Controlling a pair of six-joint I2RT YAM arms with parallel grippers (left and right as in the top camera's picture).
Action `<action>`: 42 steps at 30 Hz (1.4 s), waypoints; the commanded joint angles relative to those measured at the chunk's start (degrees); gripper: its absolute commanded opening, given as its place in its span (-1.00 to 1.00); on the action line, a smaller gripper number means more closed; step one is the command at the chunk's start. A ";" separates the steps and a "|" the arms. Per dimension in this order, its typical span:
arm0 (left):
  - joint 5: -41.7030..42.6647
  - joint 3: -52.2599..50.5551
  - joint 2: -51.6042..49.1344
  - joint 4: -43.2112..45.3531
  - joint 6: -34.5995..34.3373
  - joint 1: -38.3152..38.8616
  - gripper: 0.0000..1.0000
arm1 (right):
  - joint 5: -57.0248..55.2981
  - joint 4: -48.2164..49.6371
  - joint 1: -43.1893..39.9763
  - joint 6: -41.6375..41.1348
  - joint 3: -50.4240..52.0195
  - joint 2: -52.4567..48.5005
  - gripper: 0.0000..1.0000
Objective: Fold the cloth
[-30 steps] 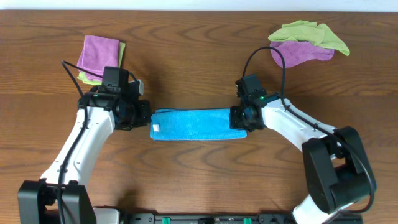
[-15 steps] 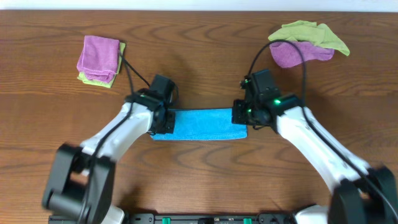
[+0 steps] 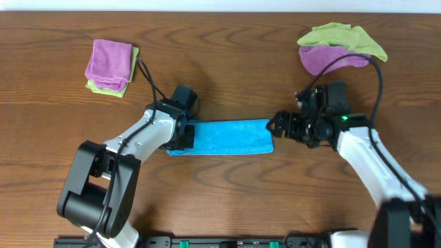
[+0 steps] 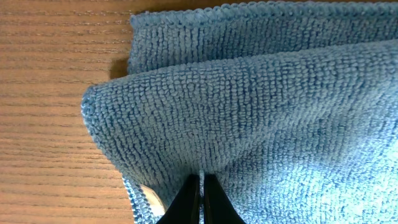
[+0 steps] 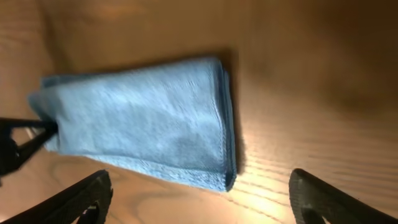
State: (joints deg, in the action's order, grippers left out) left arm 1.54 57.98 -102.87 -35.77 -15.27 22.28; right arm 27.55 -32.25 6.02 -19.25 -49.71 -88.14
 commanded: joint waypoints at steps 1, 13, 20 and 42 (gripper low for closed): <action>0.92 -0.98 -3.13 0.92 -1.07 -0.11 -0.88 | 9.33 1.64 -0.35 1.29 0.98 -4.39 0.80; 1.75 -0.98 -3.13 1.53 -1.07 -0.11 -0.88 | 11.02 7.91 0.31 -0.46 0.98 -16.83 0.66; 2.56 -0.81 -3.08 1.38 -0.85 -0.57 -0.88 | 12.37 11.10 2.75 -1.99 0.90 -18.58 -0.16; 7.02 20.02 42.18 -31.17 2.45 -11.13 -0.88 | -30.58 -26.84 8.85 -6.56 -25.27 -9.88 -0.97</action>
State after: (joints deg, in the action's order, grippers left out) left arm 5.87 78.11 -62.94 -65.78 -13.47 11.35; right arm 2.31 -59.81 8.73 -22.04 -74.65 -97.27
